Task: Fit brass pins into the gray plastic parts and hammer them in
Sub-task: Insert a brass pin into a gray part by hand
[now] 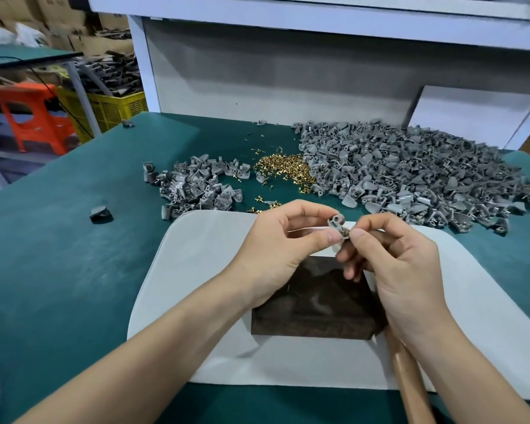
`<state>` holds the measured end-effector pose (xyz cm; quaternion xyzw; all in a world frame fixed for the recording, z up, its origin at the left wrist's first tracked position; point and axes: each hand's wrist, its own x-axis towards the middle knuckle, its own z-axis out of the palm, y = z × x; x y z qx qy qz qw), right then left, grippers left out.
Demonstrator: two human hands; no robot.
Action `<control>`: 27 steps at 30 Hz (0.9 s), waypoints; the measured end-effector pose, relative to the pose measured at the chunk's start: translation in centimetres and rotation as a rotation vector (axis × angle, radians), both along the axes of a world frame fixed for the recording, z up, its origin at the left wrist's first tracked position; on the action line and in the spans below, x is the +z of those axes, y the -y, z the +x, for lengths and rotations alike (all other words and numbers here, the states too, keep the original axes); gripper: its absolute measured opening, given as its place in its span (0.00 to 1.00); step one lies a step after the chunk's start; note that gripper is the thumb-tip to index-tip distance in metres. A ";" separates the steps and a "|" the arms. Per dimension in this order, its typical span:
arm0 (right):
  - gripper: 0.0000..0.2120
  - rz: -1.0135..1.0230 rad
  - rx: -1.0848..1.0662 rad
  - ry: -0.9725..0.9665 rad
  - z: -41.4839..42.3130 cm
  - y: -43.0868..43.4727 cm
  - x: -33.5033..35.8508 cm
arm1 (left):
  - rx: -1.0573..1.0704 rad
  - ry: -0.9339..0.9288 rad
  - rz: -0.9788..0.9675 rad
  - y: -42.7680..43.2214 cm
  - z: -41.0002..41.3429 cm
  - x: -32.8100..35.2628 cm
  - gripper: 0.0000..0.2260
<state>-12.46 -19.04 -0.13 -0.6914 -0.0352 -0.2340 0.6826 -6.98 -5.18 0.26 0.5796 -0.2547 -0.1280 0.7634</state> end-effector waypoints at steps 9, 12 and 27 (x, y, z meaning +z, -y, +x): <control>0.14 -0.006 -0.015 -0.006 0.3 0.1 -0.3 | -0.042 -0.028 -0.041 -0.1 -0.1 0.1 0.09; 0.14 0.011 -0.018 -0.024 0.4 0.2 -0.3 | -0.035 -0.024 -0.010 -0.1 0.0 0.1 0.10; 0.10 0.028 0.025 -0.066 0.4 0.6 -0.2 | -0.038 -0.058 0.010 0.0 -0.1 0.3 0.10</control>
